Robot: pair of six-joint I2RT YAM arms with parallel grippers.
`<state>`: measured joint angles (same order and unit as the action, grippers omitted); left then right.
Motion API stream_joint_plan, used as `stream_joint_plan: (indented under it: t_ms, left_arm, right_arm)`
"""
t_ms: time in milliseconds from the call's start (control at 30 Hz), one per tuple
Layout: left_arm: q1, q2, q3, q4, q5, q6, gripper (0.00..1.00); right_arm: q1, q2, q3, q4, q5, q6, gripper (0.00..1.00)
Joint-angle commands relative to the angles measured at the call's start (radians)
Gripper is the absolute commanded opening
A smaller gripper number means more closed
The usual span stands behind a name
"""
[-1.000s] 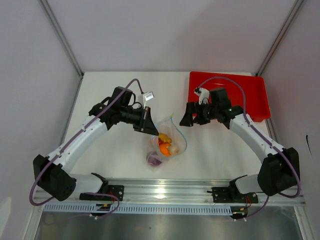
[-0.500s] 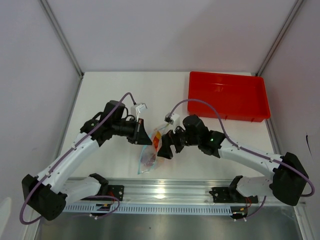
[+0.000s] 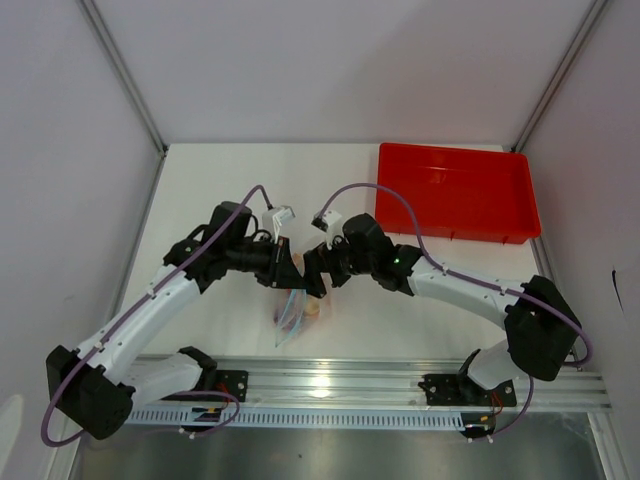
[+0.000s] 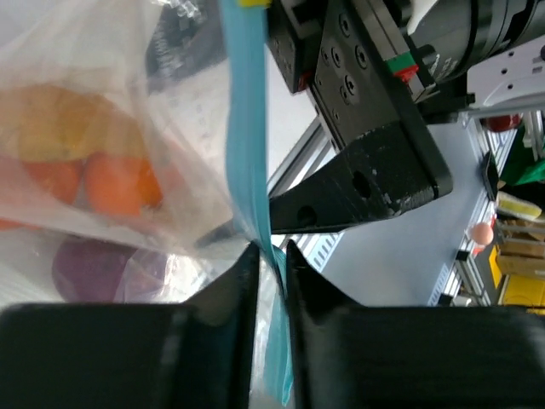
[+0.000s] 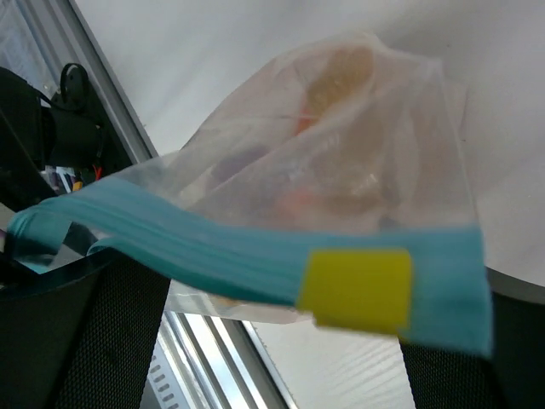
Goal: Place the food in the zip-top bag and seal the zipper
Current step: Zip the zipper food storage bag at the center of the board.
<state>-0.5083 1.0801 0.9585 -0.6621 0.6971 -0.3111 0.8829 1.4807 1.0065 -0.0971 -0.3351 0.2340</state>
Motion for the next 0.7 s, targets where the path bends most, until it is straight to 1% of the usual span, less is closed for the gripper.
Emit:
stream_joint_plan:
  t_ms: [0,100,133,233,333,500,667]
  left_arm:
    - [-0.006,-0.046,-0.026,0.084,0.004,0.014,0.24]
    - [-0.006,-0.075,-0.043,0.114,0.013,0.01,0.33]
    - [-0.006,-0.08,-0.055,0.116,-0.01,0.01,0.38]
    - [-0.006,-0.095,-0.07,0.121,-0.033,0.02,0.45]
    - [-0.007,-0.094,-0.073,0.104,-0.071,0.032,0.45]
    - [-0.013,-0.118,-0.104,0.073,-0.195,0.041,0.45]
    - [-0.027,-0.144,-0.139,0.085,-0.194,0.041,0.47]
  right_arm:
    - [0.013,-0.006,0.009,0.127,0.004,0.12,0.99]
    - [0.025,-0.016,-0.012,0.145,0.022,0.133,0.99]
    - [0.024,-0.016,-0.016,0.145,0.046,0.145,0.99]
    - [0.024,-0.014,-0.02,0.146,0.042,0.165,0.99]
    - [0.024,-0.013,-0.016,0.146,0.039,0.194,0.99]
    - [0.024,-0.023,-0.011,0.146,0.062,0.277,0.99]
    - [0.022,-0.014,0.0,0.128,0.079,0.324,0.99]
